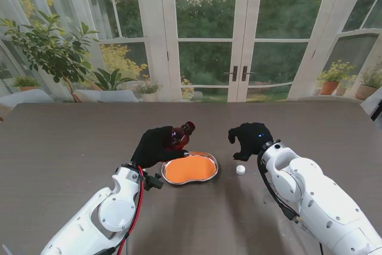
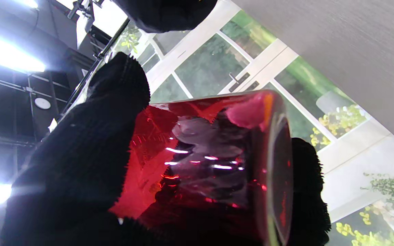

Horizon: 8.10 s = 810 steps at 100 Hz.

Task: Collect the cotton balls from the tray into a sample bottle

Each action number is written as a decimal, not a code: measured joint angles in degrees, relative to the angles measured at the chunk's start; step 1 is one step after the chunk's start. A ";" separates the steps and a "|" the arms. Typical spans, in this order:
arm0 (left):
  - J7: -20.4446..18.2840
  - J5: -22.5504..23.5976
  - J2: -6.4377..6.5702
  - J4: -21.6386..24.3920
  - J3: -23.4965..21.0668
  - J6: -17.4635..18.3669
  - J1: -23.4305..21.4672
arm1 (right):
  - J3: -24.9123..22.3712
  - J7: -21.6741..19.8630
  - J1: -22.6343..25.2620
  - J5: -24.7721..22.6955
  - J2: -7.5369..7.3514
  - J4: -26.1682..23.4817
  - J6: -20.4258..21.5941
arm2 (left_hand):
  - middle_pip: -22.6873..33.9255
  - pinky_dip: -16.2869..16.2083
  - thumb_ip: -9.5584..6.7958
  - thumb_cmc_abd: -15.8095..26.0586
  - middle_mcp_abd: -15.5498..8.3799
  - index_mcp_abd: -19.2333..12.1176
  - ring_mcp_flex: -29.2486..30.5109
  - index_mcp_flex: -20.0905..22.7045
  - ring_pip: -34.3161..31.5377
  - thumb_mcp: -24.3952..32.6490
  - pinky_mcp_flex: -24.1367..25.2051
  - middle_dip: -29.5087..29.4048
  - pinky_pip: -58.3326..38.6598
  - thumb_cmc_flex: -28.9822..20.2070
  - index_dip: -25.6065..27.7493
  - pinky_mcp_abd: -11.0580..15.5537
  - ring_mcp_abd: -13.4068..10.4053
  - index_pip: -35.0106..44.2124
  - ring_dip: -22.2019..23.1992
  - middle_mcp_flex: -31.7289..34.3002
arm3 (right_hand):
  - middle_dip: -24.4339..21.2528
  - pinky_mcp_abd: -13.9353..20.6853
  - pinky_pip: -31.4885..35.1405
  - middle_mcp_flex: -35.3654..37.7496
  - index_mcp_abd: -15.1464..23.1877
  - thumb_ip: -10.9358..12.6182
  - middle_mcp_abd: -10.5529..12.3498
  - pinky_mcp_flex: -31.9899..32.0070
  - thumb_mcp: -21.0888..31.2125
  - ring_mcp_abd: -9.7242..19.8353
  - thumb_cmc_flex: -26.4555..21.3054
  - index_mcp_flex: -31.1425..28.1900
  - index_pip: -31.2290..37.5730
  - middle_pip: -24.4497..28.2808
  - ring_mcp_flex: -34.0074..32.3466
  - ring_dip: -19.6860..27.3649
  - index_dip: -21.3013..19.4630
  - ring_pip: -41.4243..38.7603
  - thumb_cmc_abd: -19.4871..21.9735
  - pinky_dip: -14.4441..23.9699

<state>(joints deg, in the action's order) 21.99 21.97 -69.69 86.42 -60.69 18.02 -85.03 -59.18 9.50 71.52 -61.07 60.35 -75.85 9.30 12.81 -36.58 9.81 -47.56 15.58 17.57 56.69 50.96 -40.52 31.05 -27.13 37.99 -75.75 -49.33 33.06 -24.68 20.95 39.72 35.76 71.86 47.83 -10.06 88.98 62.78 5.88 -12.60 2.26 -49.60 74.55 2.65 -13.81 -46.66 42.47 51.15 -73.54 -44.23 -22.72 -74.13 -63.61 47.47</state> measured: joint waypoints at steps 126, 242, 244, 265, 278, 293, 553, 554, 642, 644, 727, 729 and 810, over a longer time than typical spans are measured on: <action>-0.62 -0.18 0.17 0.72 0.26 -0.43 -0.49 | 13.61 2.67 -7.10 -1.04 -1.10 13.50 -4.26 | 0.00 0.00 -0.01 0.00 0.00 -0.02 0.00 0.00 0.00 0.00 0.50 0.00 0.00 0.00 0.00 0.00 0.00 0.00 -0.66 0.00 | 1.39 0.13 0.43 1.39 -0.36 0.00 0.35 -1.94 1.22 1.07 1.51 -1.57 0.33 1.30 0.00 -1.47 0.00 -4.23 -0.62 0.00; -0.70 -0.91 0.15 0.88 0.24 -0.31 -0.53 | 17.13 1.29 -9.01 -1.24 -1.40 14.35 -5.44 | 0.00 0.00 -0.01 0.00 0.00 -0.03 0.00 0.00 0.00 0.06 0.52 0.00 0.01 0.00 0.00 0.00 0.02 0.00 -0.68 0.00 | 1.40 0.19 0.44 2.13 -1.20 0.00 0.58 -2.36 1.22 1.14 2.99 -3.96 0.28 1.30 0.00 -1.91 0.64 -5.05 -0.62 0.00; -0.70 -0.92 0.15 0.88 0.23 -0.30 -0.53 | 17.15 1.22 -9.03 -1.24 -1.39 14.35 -5.48 | 0.00 0.00 -0.01 0.00 0.00 -0.03 0.00 0.00 0.00 0.07 0.52 0.00 0.01 0.00 0.00 0.00 0.03 0.00 -0.68 0.00 | 1.40 0.19 0.44 2.13 -1.29 0.00 0.58 -2.36 1.22 1.14 2.99 -3.96 0.28 1.30 0.00 -1.91 0.64 -5.05 -0.62 0.00; -0.70 -1.17 0.14 0.84 0.30 -0.08 -0.37 | 16.88 0.01 -8.89 -1.59 -1.41 13.83 -6.11 | 0.00 -0.01 -0.01 0.00 0.00 -0.03 0.00 0.00 0.00 0.41 0.53 0.00 0.01 0.00 0.00 0.00 0.03 0.00 -0.69 0.00 | 1.40 0.19 0.44 2.13 -1.76 0.00 0.58 -2.36 1.22 1.14 2.99 -3.96 0.28 1.30 0.00 -1.91 0.65 -5.05 -0.62 0.00; -0.65 -1.26 0.12 0.81 0.36 0.03 -0.27 | 17.74 0.20 -9.16 -1.59 -1.49 13.85 -6.40 | 0.00 -0.01 -0.01 0.00 0.00 -0.03 0.00 0.00 0.00 0.41 0.54 0.00 0.01 0.00 0.00 0.00 0.03 0.00 -0.69 0.00 | 1.40 0.20 0.45 2.13 -1.76 0.00 0.58 -2.36 1.22 1.17 2.99 -3.96 0.28 1.30 0.00 -1.91 0.65 -5.05 -0.62 0.00; -0.63 -1.26 0.11 0.81 0.35 0.03 -0.26 | 19.80 0.63 -10.20 -1.31 -1.44 14.37 -6.98 | 0.00 -0.02 -0.01 0.00 0.00 -0.03 0.00 0.00 0.00 0.41 0.54 0.00 0.01 0.00 0.00 0.00 0.03 0.00 -0.69 0.00 | 1.40 0.23 0.45 2.13 -1.76 0.00 0.60 -2.36 1.22 1.68 4.25 -3.97 0.28 1.30 0.00 -1.91 0.65 -5.06 -0.62 0.00; -0.51 -3.70 -0.20 1.34 0.24 -0.13 -0.83 | 22.71 -1.70 -13.10 1.35 -1.21 16.45 -4.24 | 0.12 -0.68 -0.02 0.00 0.03 -0.03 -0.08 0.00 0.00 0.41 0.83 0.00 0.58 0.00 0.14 -0.96 0.93 -0.05 -0.76 0.00 | 1.98 0.33 0.92 8.89 -0.15 -13.52 0.96 -3.82 0.44 0.48 -4.72 -11.56 13.96 1.15 0.00 -4.08 14.98 -8.66 0.72 0.00; -0.51 -3.70 -0.20 1.34 0.24 -0.13 -0.83 | 22.69 -1.78 -13.10 1.35 -1.21 16.42 -4.19 | 0.12 -0.68 -0.02 0.00 0.03 -0.03 -0.08 0.00 0.00 0.41 0.83 0.00 0.58 0.00 0.14 -0.98 0.93 -0.05 -0.76 0.00 | 1.98 0.33 0.92 8.92 -0.15 -13.52 0.96 -3.82 0.44 0.48 -4.72 -11.56 13.96 1.15 0.00 -4.08 14.99 -8.66 0.77 0.00; -1.29 -4.00 -0.17 1.70 -0.35 -0.60 -0.92 | 21.44 -2.12 -12.65 1.99 -0.99 14.99 -2.02 | 0.24 -0.73 -0.02 0.00 0.12 -0.03 -0.09 0.00 0.00 0.42 0.89 0.00 0.62 0.00 0.39 -1.30 1.21 -0.12 -0.86 0.00 | 3.75 0.33 0.94 8.40 -1.71 -13.59 1.13 -3.82 -0.96 0.47 -4.73 -8.50 14.43 1.91 0.00 -4.08 13.05 -8.67 8.75 0.00; -1.31 -4.00 -0.17 1.74 -0.39 -0.63 -0.94 | 21.27 -2.20 -12.57 2.05 -0.96 14.85 -2.01 | 0.24 -0.73 -0.02 0.00 0.12 -0.03 -0.09 0.00 0.00 0.42 0.89 0.00 0.62 0.00 0.39 -1.31 1.21 -0.12 -0.86 0.00 | 3.75 0.33 0.94 8.40 -1.71 -13.58 1.13 -3.82 -0.96 0.48 -4.73 -8.50 14.43 1.91 0.00 -4.08 13.05 -8.67 8.75 0.00; -4.60 -3.42 0.68 3.20 -2.08 -2.78 -1.44 | 1.74 -8.93 -3.26 8.48 0.93 -3.54 -3.18 | 0.26 -0.74 -0.02 0.00 0.15 -0.03 -0.09 0.00 0.00 0.42 0.91 -0.01 0.63 0.00 0.44 -1.35 1.23 -0.13 -0.89 -0.01 | 3.76 0.34 0.95 8.36 -1.78 -13.59 1.18 -3.82 -0.99 0.54 -4.74 -8.39 14.43 1.99 0.00 -4.08 13.04 -8.67 9.42 -0.01; -4.69 -3.40 0.70 3.22 -2.12 -2.81 -1.45 | 1.35 -9.05 -3.11 8.74 0.99 -3.97 -3.21 | 0.26 -0.74 -0.02 0.00 0.15 -0.03 -0.09 0.00 0.00 0.42 0.91 -0.01 0.63 0.00 0.44 -1.35 1.23 -0.13 -0.89 -0.01 | 3.75 0.34 0.95 8.36 -1.78 -13.59 1.18 -3.82 -0.99 0.54 -4.74 -8.39 14.44 1.99 0.00 -4.08 13.04 -8.67 9.43 -0.01; -12.40 -0.22 3.13 4.71 -4.45 -1.82 -2.15 | -5.44 -10.20 0.13 22.37 2.73 -17.79 -4.51 | 0.27 -0.75 -0.02 0.00 0.15 -0.03 -0.10 0.00 0.00 0.42 0.91 -0.01 0.64 0.00 0.48 -1.36 1.24 -0.15 -0.90 -0.02 | 3.76 0.34 0.99 8.36 -2.22 -13.59 1.04 -3.75 -1.68 0.43 -5.13 -8.39 14.47 2.00 0.00 -4.08 12.25 -8.67 10.05 -0.02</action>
<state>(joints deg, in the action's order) 9.59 21.75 -66.56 91.13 -65.14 16.20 -87.18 -64.62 -0.70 71.64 -38.69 63.08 -93.64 4.79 13.08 -37.33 9.79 -47.56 15.74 17.54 56.60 50.96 -40.52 31.47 -26.22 37.97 -75.11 -49.33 33.55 -26.04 22.19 39.57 34.86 71.83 51.58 -9.72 89.97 71.13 3.65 -26.19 3.30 -53.35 72.87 3.07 -18.94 -55.05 56.94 53.16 -73.54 -48.31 -10.48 -82.80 -53.56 47.46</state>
